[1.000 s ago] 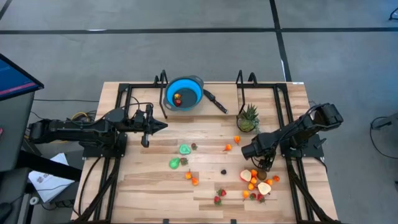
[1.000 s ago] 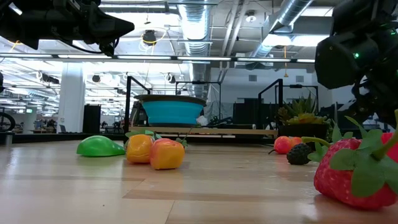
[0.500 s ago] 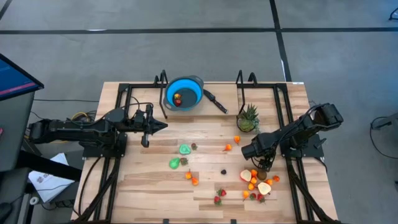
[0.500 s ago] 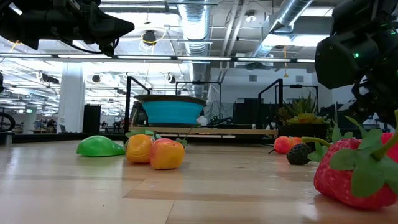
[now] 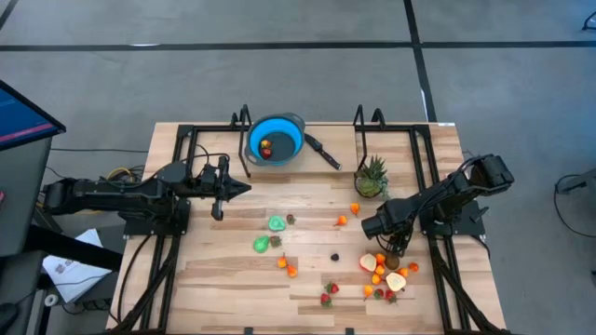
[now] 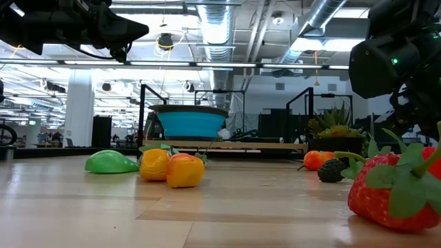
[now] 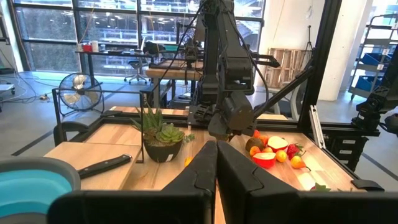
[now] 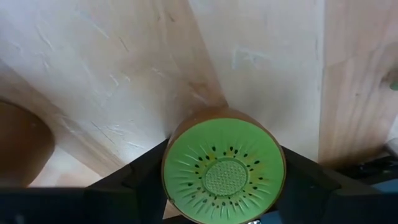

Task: Pick & Place Fruit
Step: Put the kiwi into the basket

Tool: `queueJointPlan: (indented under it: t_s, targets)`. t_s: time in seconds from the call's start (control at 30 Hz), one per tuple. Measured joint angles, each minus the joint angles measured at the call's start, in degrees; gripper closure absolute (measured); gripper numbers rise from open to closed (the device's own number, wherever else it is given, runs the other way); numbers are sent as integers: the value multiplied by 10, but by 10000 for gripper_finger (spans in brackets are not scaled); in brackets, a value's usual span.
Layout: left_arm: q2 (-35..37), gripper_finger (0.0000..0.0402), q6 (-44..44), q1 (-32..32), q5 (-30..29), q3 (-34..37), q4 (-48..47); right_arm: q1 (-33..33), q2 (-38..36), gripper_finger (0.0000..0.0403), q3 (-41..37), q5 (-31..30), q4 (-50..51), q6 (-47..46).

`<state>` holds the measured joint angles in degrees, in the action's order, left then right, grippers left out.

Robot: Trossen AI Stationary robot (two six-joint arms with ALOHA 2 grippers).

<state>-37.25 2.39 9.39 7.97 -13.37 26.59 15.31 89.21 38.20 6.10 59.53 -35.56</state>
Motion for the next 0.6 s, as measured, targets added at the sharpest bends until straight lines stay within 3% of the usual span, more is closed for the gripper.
queueJointPlan:
  t_s: [0.17,0.33,0.6]
  targets:
    - [0,399,0,0,0,0,0,0,0,190,0,0,0,0]
    - [0,399,0,0,0,0,0,0,1,173,2,1,1,0]
    - [0,399,0,0,0,0,0,-1,2,191,37,-7,-5,8]
